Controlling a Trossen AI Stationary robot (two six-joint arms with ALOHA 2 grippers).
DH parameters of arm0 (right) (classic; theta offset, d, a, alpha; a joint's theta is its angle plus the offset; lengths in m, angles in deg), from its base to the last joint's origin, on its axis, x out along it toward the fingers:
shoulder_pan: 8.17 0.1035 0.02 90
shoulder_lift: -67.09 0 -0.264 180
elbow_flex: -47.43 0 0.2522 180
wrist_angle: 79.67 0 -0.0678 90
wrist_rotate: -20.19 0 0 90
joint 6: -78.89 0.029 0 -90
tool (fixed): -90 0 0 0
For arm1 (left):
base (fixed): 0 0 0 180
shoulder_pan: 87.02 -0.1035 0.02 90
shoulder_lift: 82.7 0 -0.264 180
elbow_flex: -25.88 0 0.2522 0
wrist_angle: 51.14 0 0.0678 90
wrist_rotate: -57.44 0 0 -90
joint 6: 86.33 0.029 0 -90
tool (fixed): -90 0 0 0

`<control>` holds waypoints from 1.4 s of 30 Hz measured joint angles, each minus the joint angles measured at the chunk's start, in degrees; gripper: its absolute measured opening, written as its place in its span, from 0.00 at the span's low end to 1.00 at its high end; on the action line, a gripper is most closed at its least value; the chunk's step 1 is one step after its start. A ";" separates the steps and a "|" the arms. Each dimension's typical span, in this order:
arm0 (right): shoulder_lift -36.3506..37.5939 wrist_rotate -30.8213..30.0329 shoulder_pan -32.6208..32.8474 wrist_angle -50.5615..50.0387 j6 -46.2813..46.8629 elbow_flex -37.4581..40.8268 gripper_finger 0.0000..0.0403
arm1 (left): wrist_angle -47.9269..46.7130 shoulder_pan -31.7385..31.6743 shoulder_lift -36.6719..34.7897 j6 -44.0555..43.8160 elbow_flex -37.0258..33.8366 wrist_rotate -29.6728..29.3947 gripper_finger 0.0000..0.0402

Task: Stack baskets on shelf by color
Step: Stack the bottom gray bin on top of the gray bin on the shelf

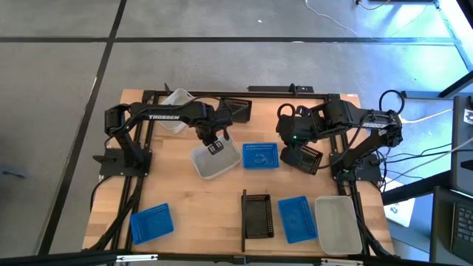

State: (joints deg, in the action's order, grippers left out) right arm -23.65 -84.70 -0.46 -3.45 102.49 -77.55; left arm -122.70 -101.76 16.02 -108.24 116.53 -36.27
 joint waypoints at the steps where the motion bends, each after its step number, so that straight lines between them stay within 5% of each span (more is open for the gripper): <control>1: 0.00 0.00 0.00 0.00 0.03 0.00 0.16 | 0.00 0.00 0.00 0.01 0.00 -0.02 0.17; 11: 0.00 0.00 0.00 0.00 0.07 0.00 0.16 | 0.25 -0.04 0.39 -0.40 0.05 -0.23 0.17; 25: 0.00 0.00 0.00 0.00 0.11 0.00 0.15 | 2.68 -0.11 10.70 3.35 0.04 1.77 0.17; 31: 0.00 -0.02 0.00 0.00 -0.10 0.00 0.15 | 1.19 0.07 11.58 7.85 0.04 5.09 0.03; 42: -0.05 -0.39 0.00 0.00 0.13 0.00 0.15 | -3.63 2.22 4.12 17.28 -0.02 -11.39 0.00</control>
State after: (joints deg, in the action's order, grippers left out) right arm -23.70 -85.09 -0.46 -3.45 102.63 -77.55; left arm -126.34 -99.54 20.14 -90.96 116.50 -47.66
